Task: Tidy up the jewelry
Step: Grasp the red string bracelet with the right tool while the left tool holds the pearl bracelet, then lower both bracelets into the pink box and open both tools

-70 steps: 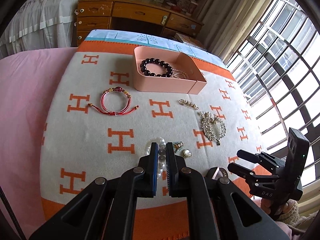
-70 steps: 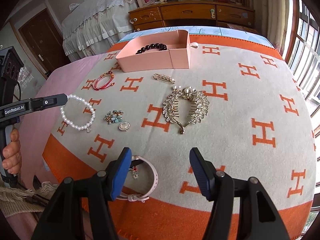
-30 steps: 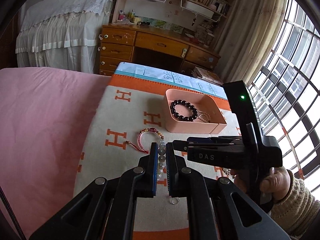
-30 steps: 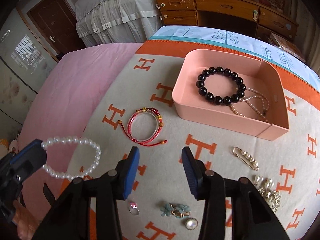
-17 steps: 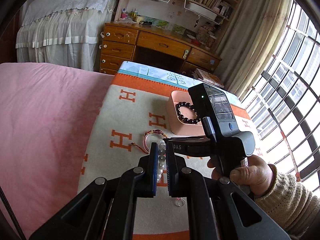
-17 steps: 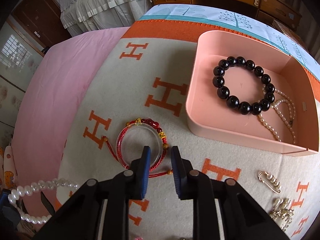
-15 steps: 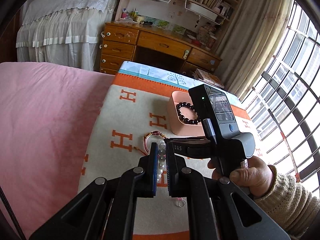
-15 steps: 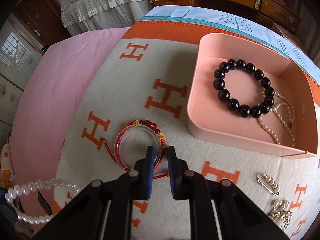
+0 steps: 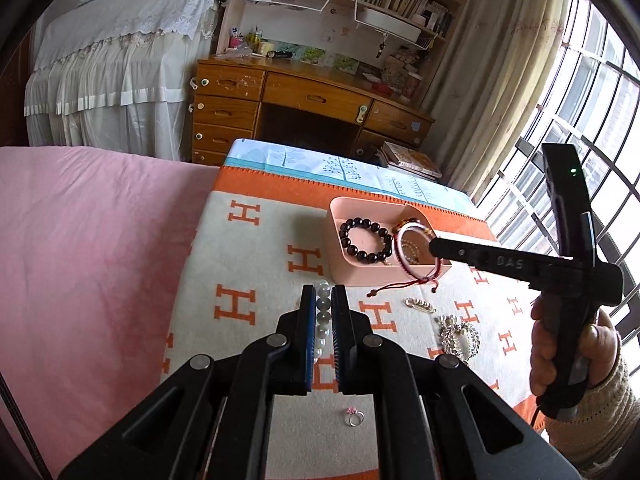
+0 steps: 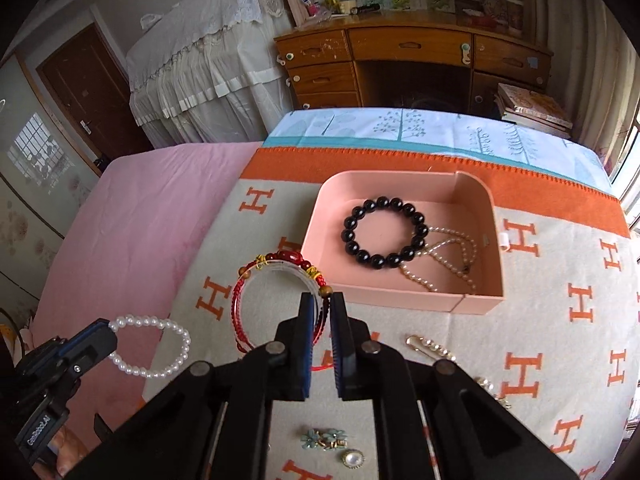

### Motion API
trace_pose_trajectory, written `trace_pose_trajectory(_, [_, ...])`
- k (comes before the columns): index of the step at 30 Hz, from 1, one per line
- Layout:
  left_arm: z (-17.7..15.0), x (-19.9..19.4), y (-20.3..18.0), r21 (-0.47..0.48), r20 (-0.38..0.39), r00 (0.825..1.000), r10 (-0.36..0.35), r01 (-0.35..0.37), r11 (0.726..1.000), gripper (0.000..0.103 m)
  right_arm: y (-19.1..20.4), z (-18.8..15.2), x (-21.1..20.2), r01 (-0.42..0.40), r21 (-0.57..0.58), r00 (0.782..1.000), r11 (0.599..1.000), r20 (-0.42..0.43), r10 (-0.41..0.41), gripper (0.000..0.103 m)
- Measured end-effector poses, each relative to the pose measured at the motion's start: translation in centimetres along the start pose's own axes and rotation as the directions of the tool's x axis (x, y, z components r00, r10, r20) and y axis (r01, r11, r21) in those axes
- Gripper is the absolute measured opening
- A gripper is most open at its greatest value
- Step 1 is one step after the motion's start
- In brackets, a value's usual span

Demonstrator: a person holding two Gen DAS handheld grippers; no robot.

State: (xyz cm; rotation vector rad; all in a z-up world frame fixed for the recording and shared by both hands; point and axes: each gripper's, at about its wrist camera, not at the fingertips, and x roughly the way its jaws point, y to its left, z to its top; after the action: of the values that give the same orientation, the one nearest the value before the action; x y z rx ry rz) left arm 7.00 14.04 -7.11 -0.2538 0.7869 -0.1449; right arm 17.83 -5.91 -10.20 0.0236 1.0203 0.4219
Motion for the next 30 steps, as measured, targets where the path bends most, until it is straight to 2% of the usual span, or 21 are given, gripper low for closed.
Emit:
trace_pose_trajectory(4, [2.5, 0.2, -2.5, 0.067, 0.031, 0.999, -0.024, 0.022, 0.998, 0.005, -1.9, 1.8, -4.3, 0.019, 0.028, 0.995, 0.999, 0.102, -0.022, 0.008])
trace_pose_trajectory(8, [5.5, 1.0, -5.5, 0.13, 0.071, 0.997, -0.043, 0.033, 0.991, 0.005, -3.3, 3.8, -7.6, 0.04, 0.042, 0.979, 0.998, 0.198, -0.048, 0.008])
trace_pose_trajectory(14, [8.6, 5.1, -9.4, 0.175, 0.064, 0.996, -0.061, 0.049, 0.983, 0.005, -5.4, 6.1, -8.4, 0.056, 0.092, 0.961, 0.994, 0.263, -0.078, 0.008])
trace_pose_trajectory(17, [9.2, 8.3, -10.8, 0.185, 0.026, 0.998, -0.052, 0.046, 0.982, 0.005, -6.6, 6.5, -7.1, 0.069, 0.122, 0.961, 0.99, 0.257, -0.099, 0.008])
trace_pose_trajectory(24, [9.2, 15.4, -12.2, 0.198, -0.062, 0.998, 0.009, 0.004, 0.98, 0.005, -9.5, 5.8, -2.6, 0.072, 0.188, 0.979, 0.98, 0.175, -0.106, 0.008])
trace_pose_trajectory(30, [8.3, 19.0, -11.7, 0.2, -0.107, 0.992, 0.061, -0.038, 0.979, 0.006, -10.7, 5.0, 0.7, 0.079, 0.198, 0.989, 0.977, 0.105, -0.101, 0.008])
